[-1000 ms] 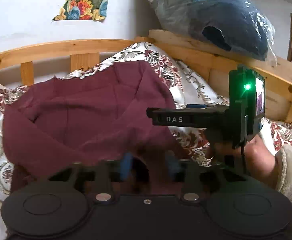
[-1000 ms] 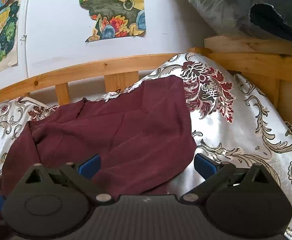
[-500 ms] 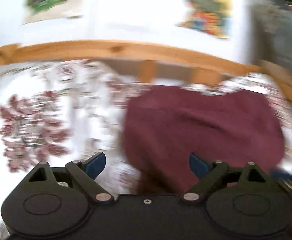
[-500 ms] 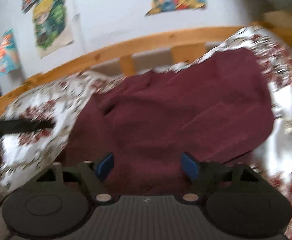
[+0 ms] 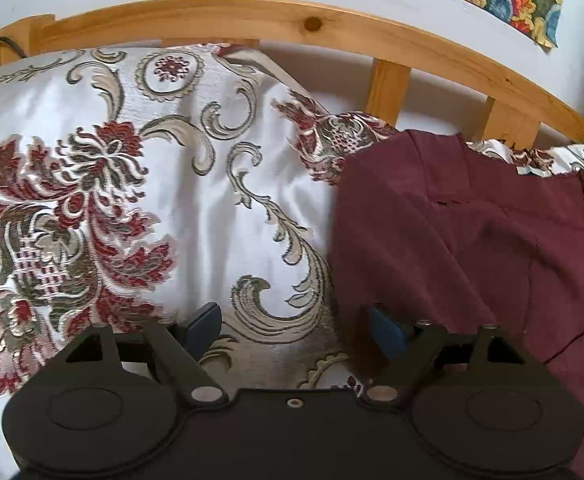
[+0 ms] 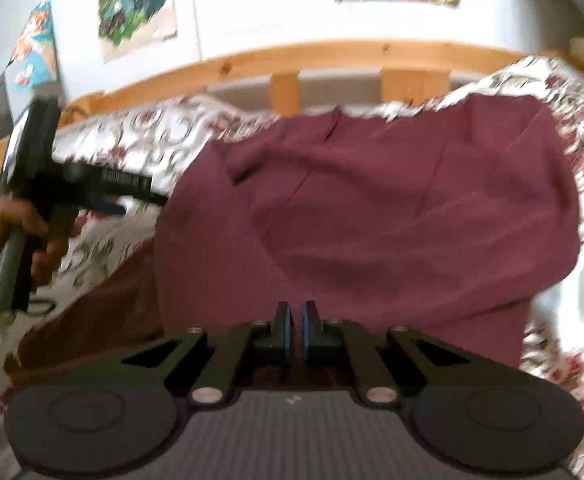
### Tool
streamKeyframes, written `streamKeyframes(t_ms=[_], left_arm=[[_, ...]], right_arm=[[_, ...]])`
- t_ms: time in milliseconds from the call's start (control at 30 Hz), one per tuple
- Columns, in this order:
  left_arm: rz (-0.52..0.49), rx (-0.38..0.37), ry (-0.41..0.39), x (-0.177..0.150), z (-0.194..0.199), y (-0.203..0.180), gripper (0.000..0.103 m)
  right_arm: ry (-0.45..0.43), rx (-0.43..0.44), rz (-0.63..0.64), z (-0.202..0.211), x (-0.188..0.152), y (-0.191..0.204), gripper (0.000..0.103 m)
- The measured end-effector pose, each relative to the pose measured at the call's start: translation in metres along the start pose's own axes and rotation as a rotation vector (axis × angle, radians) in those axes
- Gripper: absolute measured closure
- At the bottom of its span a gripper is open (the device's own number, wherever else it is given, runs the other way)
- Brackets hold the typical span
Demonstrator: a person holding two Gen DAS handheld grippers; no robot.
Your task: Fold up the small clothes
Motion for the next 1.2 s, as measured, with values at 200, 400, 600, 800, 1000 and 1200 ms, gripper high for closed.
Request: streamKeyframes(t_ms=[200, 400, 600, 800, 1000, 1200], left_arm=[[-0.12, 0.009, 0.026, -0.01, -0.013, -0.012, 0.02], [-0.136, 0.009, 0.018, -0.006, -0.008, -0.015, 0.019], [-0.073, -0.034, -0.002, 0.0, 0.028, -0.003, 0.01], [-0.126, -0.093, -0.049, 0.005, 0.08, 0.003, 0.001], [-0.215, -0.139, -0.081, -0.003, 0.123, 0.009, 0.001], [-0.264, -0.167, -0.071, -0.022, 0.143, 0.01, 0.001]], right_arm=[[-0.012, -0.078, 0.002, 0.005, 0.008, -0.02, 0.096], [0.035, -0.097, 0.041, -0.009, -0.014, -0.021, 0.094], [0.032, -0.117, 0.042, -0.004, -0.013, -0.023, 0.07], [0.027, -0.147, 0.037, 0.002, -0.004, -0.023, 0.041], [0.062, -0.147, 0.025, 0.001, -0.007, -0.014, 0.038], [0.135, -0.171, -0.026, -0.009, -0.025, -0.018, 0.069]])
Point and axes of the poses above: each gripper's, at about its wrist camera, not at the fingertips, and z roughly against the way its jaws point, y to its left, x to its top, the point moved 8 cm from there along -z, roughly the way its jaws point, and after that the axes turned 13 degrees about -y, right-handed, at the moved point
